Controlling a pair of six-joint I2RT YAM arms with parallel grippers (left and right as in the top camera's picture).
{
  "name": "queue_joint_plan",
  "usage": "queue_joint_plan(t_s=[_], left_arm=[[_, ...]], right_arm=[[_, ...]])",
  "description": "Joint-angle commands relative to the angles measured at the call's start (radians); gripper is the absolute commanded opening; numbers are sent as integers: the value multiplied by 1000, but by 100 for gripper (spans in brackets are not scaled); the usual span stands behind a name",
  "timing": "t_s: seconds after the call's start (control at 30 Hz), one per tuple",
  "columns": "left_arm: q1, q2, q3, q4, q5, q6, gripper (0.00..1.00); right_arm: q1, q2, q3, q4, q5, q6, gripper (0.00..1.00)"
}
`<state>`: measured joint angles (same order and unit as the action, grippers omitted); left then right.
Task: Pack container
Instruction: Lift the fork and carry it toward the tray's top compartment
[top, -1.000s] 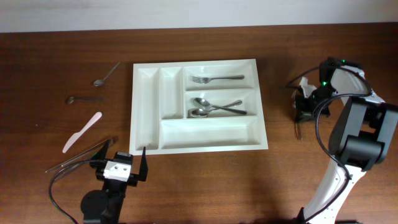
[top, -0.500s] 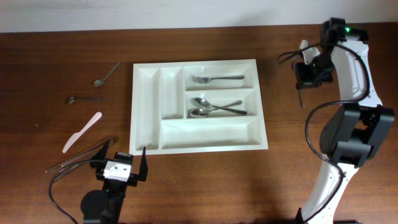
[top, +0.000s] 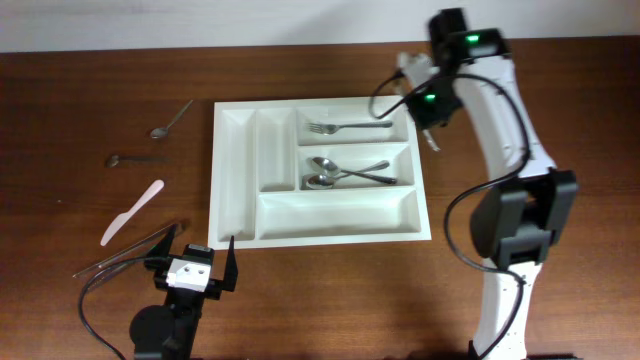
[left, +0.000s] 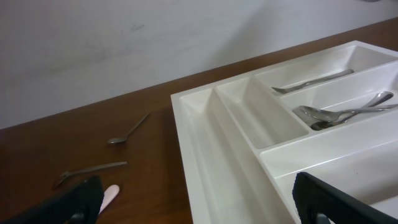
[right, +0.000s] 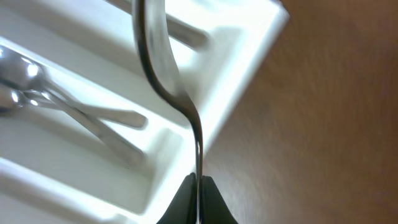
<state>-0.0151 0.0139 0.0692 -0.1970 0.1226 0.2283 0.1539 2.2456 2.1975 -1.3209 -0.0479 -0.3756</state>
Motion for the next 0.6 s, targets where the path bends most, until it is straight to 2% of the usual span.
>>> queue_joint_plan(t_s=[0.0, 0.17, 0.27, 0.57], left_arm=[[-1, -8, -9, 3, 4, 1, 99], [-1, -8, -9, 3, 4, 1, 99], [-1, -8, -9, 3, 4, 2, 99], [-1, -8, -9, 3, 4, 1, 99]], right_arm=[[73, -8, 25, 37, 125, -39, 4], [144, -8, 25, 161, 230, -60, 4], [161, -8, 25, 223, 240, -119, 4], [165, 1, 24, 403, 243, -150, 4]])
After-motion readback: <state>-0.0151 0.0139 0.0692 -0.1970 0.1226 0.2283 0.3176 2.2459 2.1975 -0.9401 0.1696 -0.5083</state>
